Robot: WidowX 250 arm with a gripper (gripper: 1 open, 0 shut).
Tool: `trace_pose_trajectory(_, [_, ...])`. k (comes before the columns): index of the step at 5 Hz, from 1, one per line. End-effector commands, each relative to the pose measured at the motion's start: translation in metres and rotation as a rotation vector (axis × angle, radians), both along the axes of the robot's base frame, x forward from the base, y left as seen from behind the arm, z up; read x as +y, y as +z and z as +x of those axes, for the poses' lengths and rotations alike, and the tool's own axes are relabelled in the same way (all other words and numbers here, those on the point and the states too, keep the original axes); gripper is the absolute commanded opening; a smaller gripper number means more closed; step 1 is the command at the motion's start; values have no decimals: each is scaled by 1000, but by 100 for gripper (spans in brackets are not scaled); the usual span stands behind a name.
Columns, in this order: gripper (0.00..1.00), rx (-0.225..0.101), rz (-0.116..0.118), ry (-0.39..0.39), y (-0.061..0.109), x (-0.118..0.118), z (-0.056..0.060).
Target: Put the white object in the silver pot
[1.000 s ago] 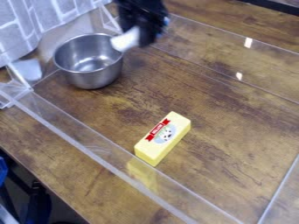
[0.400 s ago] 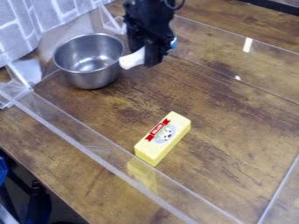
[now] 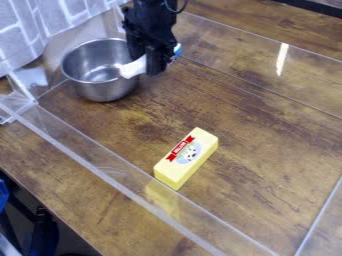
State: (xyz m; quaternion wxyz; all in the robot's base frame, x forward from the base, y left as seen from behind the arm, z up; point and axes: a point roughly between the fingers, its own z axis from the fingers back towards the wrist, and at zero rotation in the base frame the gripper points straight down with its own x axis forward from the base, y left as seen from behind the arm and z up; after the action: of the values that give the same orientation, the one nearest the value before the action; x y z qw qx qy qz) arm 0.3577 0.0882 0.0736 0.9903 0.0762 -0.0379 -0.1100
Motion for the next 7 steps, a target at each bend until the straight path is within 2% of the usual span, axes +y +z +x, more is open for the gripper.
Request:
trace_pose_trajectory(1, [0, -69, 8, 18, 18, 12, 6])
trace_pose_trajectory(5, [0, -71, -2, 47, 20, 20, 3])
trace_pose_trajectory(7, [0, -78, -1, 58, 32, 20, 1])
